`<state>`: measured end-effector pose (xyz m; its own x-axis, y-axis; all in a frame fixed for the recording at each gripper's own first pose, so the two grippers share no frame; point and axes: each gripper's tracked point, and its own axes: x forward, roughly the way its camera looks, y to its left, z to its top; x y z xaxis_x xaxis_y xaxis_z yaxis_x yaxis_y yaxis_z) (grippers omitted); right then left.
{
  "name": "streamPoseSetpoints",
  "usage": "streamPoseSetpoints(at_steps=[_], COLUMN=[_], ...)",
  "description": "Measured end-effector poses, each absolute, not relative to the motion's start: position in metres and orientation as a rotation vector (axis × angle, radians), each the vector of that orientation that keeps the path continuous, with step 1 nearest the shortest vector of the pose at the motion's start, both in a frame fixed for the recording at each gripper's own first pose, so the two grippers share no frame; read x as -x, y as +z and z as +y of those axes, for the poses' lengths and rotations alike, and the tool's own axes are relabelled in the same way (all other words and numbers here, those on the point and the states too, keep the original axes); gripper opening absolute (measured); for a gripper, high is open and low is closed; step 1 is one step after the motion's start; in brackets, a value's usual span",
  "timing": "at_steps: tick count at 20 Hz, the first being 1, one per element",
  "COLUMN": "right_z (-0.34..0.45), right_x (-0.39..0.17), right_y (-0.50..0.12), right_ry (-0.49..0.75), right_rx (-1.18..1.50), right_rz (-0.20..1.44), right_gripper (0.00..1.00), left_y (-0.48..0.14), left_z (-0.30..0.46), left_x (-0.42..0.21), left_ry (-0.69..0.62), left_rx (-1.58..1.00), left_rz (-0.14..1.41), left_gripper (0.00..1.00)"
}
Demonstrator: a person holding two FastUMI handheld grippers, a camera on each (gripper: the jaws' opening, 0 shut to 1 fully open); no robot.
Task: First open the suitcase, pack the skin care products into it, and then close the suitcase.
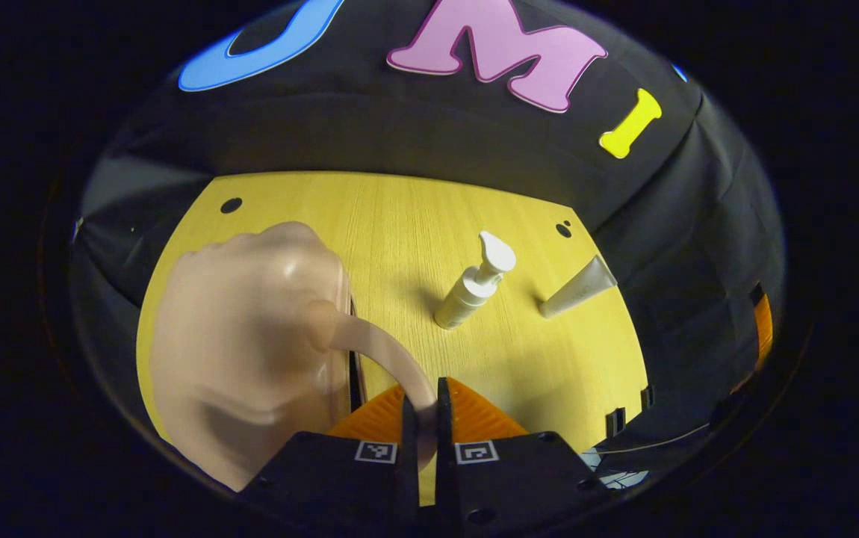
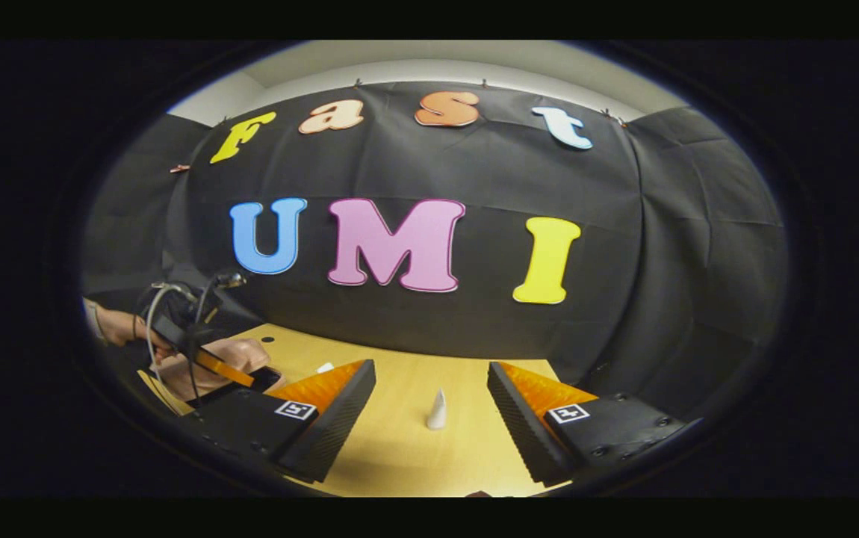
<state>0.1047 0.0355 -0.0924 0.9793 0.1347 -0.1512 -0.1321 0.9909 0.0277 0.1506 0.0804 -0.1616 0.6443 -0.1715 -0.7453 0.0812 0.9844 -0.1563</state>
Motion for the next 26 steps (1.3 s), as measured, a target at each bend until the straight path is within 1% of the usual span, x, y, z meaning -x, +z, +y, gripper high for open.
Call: streamPoseSetpoints(at_steps=[1,2,3,4,5,6,7,8,9,11,12,13,14,15,19,21,22,23,24,26], right_z=[0.048,0.060,0.072,0.081,0.090,0.098,0.108,0.117,0.126,0.138,0.142,0.147,0.151,0.154,0.158,0.163,0.165,0.164,0.162,0.156], right_x=[-0.107,-0.109,-0.112,-0.115,-0.118,-0.121,-0.123,-0.125,-0.125,-0.127,-0.128,-0.128,-0.128,-0.128,-0.131,-0.130,-0.129,-0.128,-0.127,-0.129], right_y=[-0.089,-0.087,-0.085,-0.083,-0.082,-0.080,-0.078,-0.079,-0.077,-0.072,-0.075,-0.078,-0.080,-0.080,-0.089,-0.104,-0.111,-0.117,-0.120,-0.128], right_ry=[0.142,0.152,0.161,0.165,0.169,0.171,0.175,0.180,0.185,0.178,0.172,0.168,0.163,0.157,0.105,0.087,0.075,0.064,0.054,0.028], right_rx=[-0.030,-0.045,-0.056,-0.060,-0.060,-0.061,-0.066,-0.072,-0.080,-0.087,-0.090,-0.092,-0.092,-0.092,-0.087,-0.108,-0.120,-0.130,-0.138,-0.132], right_rz=[0.147,0.142,0.139,0.137,0.134,0.129,0.130,0.137,0.144,0.138,0.147,0.164,0.176,0.188,0.239,0.287,0.314,0.334,0.347,0.363], right_gripper=[0.96,0.94,0.96,0.96,0.98,0.96,0.96,0.96,0.96,0.96,0.96,0.96,0.96,0.96,0.96,0.96,0.96,0.93,0.96,0.96], left_y=[-0.141,-0.119,-0.100,-0.082,-0.066,-0.055,-0.047,-0.043,-0.041,-0.041,-0.043,-0.052,-0.064,-0.081,-0.181,-0.228,-0.250,-0.267,-0.279,-0.294], left_z=[0.094,0.111,0.131,0.156,0.182,0.210,0.248,0.285,0.322,0.395,0.430,0.464,0.492,0.525,0.609,0.636,0.643,0.643,0.641,0.636], left_x=[-0.146,-0.141,-0.137,-0.131,-0.129,-0.126,-0.120,-0.116,-0.113,-0.108,-0.107,-0.107,-0.108,-0.108,-0.101,-0.099,-0.100,-0.099,-0.097,-0.096], left_ry=[-0.151,-0.148,-0.138,-0.113,-0.088,-0.064,-0.017,0.039,0.099,0.196,0.233,0.268,0.291,0.324,0.391,0.424,0.443,0.459,0.478,0.488], left_rx=[0.094,0.088,0.095,0.116,0.131,0.127,0.115,0.087,0.062,0.011,-0.013,-0.026,-0.017,0.020,0.199,0.263,0.279,0.289,0.291,0.262], left_rz=[0.839,0.815,0.791,0.762,0.731,0.708,0.689,0.675,0.658,0.622,0.603,0.603,0.603,0.610,0.716,0.766,0.788,0.800,0.816,0.823], left_gripper=[0.14,0.14,0.14,0.14,0.14,0.13,0.13,0.10,0.14,0.13,0.10,0.16,0.11,0.11,0.11,0.09,0.13,0.16,0.18,0.21])
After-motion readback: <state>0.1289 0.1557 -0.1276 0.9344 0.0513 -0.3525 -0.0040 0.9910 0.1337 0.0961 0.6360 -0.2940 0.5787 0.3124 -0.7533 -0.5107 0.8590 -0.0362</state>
